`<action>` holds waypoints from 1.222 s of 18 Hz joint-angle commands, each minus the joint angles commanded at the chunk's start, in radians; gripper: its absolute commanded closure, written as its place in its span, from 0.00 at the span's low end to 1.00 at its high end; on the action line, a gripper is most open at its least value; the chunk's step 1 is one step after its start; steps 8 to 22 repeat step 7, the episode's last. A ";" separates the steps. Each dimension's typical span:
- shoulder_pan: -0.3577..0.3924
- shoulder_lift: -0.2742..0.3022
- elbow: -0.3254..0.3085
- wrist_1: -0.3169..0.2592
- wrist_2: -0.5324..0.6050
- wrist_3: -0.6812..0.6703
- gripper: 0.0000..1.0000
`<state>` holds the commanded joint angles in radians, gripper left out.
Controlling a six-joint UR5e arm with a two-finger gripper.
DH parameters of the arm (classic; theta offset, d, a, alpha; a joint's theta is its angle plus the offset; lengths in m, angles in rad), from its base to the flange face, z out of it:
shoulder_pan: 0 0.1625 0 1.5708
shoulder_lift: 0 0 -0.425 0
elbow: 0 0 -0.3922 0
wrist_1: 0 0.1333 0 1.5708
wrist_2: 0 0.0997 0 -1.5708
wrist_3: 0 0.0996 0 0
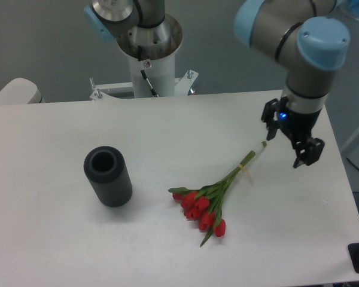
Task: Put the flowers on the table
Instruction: 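Open the gripper, release the tulips, and lift the gripper away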
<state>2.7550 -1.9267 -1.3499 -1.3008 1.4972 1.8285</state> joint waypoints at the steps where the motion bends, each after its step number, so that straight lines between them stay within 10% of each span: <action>1: 0.000 0.000 0.000 0.000 -0.002 0.000 0.07; 22: -0.002 0.000 0.002 0.000 -0.003 0.000 0.06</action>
